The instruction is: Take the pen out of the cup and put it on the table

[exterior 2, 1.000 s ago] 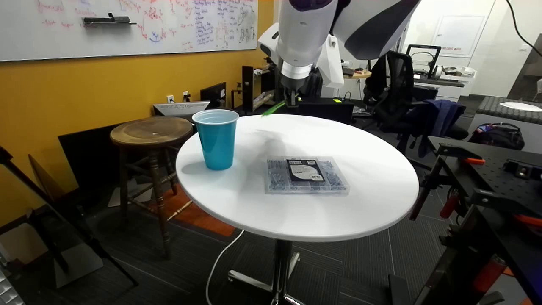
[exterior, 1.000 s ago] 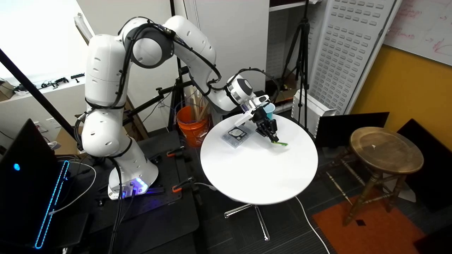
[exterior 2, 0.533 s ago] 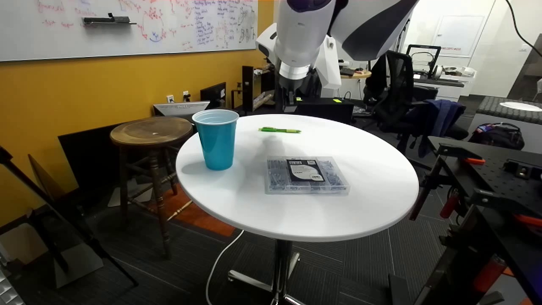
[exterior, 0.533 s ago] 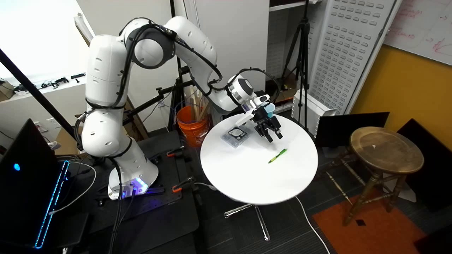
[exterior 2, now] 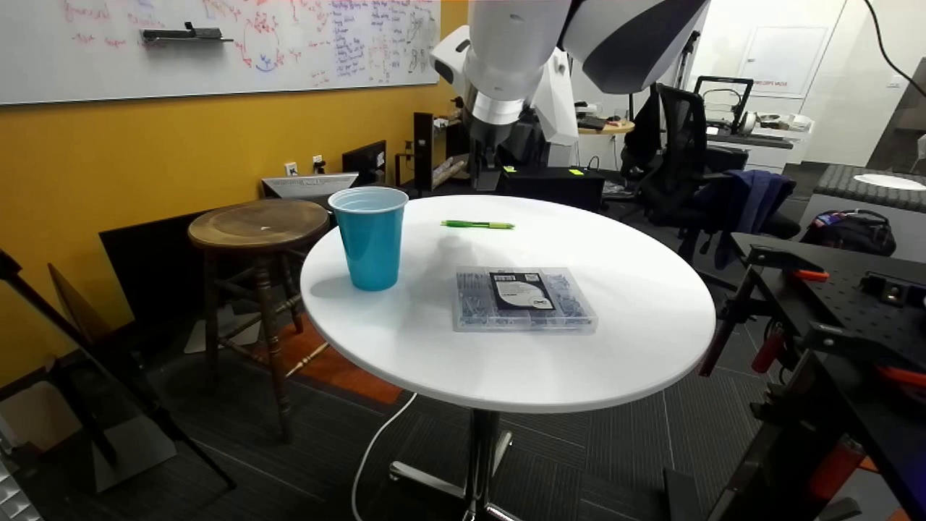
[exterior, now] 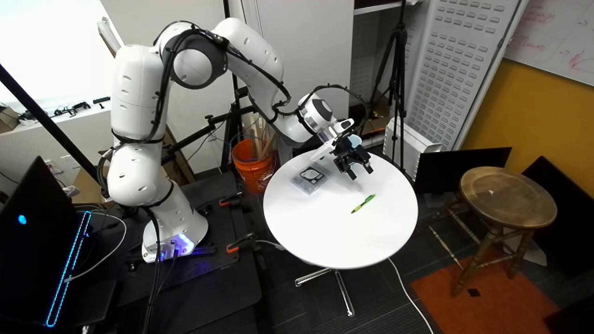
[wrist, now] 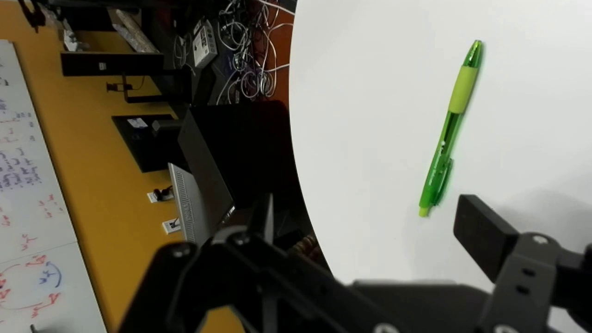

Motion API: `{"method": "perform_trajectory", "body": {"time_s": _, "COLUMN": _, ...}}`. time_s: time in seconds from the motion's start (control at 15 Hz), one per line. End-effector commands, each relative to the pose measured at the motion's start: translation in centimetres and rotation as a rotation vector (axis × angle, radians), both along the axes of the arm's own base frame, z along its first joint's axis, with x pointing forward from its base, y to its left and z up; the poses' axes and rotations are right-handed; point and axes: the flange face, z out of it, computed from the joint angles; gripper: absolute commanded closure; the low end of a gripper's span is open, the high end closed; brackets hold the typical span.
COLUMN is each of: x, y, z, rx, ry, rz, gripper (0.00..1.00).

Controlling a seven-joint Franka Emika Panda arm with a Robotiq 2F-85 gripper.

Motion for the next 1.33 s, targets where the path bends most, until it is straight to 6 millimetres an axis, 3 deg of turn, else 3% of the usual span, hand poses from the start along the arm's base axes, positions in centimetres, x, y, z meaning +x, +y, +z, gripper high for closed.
{"method": "perform_trajectory", "body": {"time_s": 0.0, "x": -0.8, "y": 0.1, "z": 3.0, "rx": 0.025, "ry": -0.006, "rz": 0.044, "gripper": 0.00}}
{"method": "perform_trajectory", "body": {"time_s": 0.87, "x": -3.2, "y": 0.5, "z": 10.6, "rx": 0.187, "ry": 0.009, "rz": 0.285, "gripper": 0.00}}
{"method": "perform_trajectory", "body": {"time_s": 0.93, "x": -2.2, "y": 0.8, "z": 9.3, "rx": 0.173, "ry": 0.002, "rz": 0.249, "gripper": 0.00}}
{"method": "perform_trajectory", "body": {"time_s": 1.27, "x": -2.3, "y": 0.8, "z": 9.0, "rx": 0.175, "ry": 0.007, "rz": 0.251, "gripper": 0.00}}
